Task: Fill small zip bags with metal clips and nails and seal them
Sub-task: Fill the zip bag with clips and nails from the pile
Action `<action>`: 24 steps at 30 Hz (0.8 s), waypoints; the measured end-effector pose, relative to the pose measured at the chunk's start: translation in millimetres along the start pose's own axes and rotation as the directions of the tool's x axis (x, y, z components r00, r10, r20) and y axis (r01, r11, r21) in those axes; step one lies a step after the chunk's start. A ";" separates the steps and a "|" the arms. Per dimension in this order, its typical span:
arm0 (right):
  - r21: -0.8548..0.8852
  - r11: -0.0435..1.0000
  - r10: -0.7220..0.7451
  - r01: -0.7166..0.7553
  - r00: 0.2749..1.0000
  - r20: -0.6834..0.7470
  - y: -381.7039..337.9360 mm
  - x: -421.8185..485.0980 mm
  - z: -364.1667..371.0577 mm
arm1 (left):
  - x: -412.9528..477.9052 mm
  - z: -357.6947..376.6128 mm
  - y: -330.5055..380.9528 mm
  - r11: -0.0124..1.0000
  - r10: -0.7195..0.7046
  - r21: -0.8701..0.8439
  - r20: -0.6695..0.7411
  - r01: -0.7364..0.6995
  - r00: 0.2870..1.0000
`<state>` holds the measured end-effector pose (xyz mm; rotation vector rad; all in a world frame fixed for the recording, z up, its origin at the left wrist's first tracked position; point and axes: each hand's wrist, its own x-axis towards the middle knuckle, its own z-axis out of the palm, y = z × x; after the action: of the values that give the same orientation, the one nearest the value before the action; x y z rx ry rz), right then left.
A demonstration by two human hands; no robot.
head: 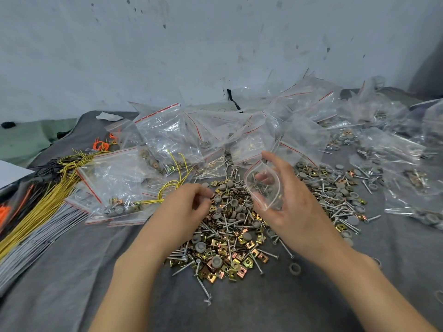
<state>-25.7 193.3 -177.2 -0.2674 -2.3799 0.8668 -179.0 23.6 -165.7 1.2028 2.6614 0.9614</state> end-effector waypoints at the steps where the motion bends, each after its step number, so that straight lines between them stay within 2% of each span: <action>1: -0.002 1.000 -0.002 0.002 1.000 0.000 -0.2 0.2 0.4 | 0.9 -1.2 3.9 0.999 0.009 -0.040 -0.037 -0.010 0.999; 6: -0.001 1.000 -0.005 0.005 1.000 -0.001 -0.7 1.3 1.9 | 1.4 -8.2 35.5 0.969 0.084 -0.207 -0.243 -0.136 0.966; 9: 0.015 1.000 -0.007 0.008 1.000 -0.011 0.1 1.7 2.8 | 1.2 -11.9 57.7 0.932 0.170 -0.264 -0.290 -0.250 0.942; 14: 0.068 0.998 -0.008 0.011 0.999 -0.045 2.4 1.4 3.0 | 1.8 -12.2 84.8 0.892 0.332 -0.225 -0.265 -0.393 0.905; 21: 0.211 0.978 0.034 -0.008 0.992 -0.120 4.2 2.7 -1.0 | 4.6 -8.9 97.9 0.884 0.393 -0.192 -0.186 -0.426 0.900; 24: 0.251 0.968 0.043 -0.007 0.989 -0.140 1.5 3.3 -2.8 | 4.7 -7.6 99.5 0.884 0.411 -0.153 -0.194 -0.442 0.891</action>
<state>-26.7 197.1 -174.9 -0.2498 -2.1118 1.1096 -119.4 72.6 -102.4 1.7763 2.3727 1.3918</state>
